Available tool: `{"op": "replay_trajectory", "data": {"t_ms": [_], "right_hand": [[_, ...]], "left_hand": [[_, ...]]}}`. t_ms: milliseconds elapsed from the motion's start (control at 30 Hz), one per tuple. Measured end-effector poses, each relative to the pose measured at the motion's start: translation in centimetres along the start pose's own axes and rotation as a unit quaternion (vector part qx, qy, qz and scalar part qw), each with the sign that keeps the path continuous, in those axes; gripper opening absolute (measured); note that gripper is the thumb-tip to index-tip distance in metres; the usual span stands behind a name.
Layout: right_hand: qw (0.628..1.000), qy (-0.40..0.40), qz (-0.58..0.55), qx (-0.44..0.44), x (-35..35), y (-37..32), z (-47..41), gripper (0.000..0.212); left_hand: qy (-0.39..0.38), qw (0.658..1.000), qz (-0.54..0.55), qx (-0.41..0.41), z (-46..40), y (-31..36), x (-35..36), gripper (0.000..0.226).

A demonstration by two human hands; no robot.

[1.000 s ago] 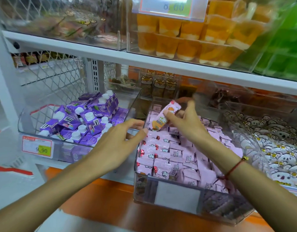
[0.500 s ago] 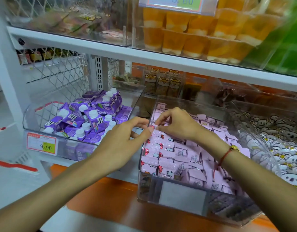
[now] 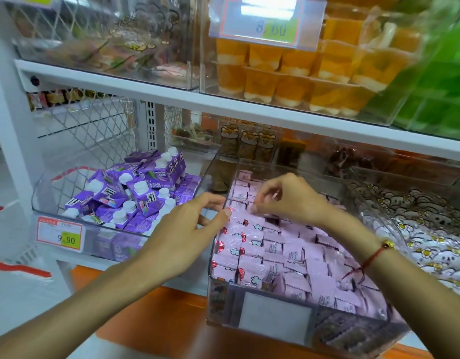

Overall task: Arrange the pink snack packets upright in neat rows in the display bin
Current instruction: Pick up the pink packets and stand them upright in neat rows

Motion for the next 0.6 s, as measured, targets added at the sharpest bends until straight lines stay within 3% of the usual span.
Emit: {"op": "replay_trajectory", "data": {"t_ms": [133, 300, 400, 500, 600], "right_hand": [[0.998, -0.044, 0.029, 0.044, 1.0, 1.0, 0.6, 0.016], [0.991, -0.031, 0.118, 0.064, 1.1, 0.8, -0.5, 0.017], [0.993, -0.027, 0.102, 0.055, 1.1, 0.9, -0.3, 0.012], [0.992, -0.029, 0.121, 0.008, 1.3, 0.4, 0.6, 0.013], [0.969, 0.011, 0.233, -0.088, 1.6, -0.6, 1.6, 0.021]], "left_hand": [[-0.004, 1.000, -0.001, 0.001, 0.0, 0.1, 0.1, 0.017], [-0.007, 1.000, 0.001, 0.002, 0.1, 0.2, 0.0, 0.011], [-0.006, 1.000, -0.002, 0.002, 0.1, 0.3, -0.1, 0.012], [-0.004, 1.000, -0.007, 0.001, 0.1, 0.3, -0.1, 0.015], [-0.005, 1.000, -0.010, 0.000, 0.2, 0.3, -0.1, 0.012]]}}
Point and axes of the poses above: each hand's wrist, its own z-axis away from the middle knuckle, its own x-axis out of the palm, y = z × x, the point moved 6 cm from there along -z, towards the middle knuckle, and after that the axes turned 13 degrees about -z, right-handed, at the moved point
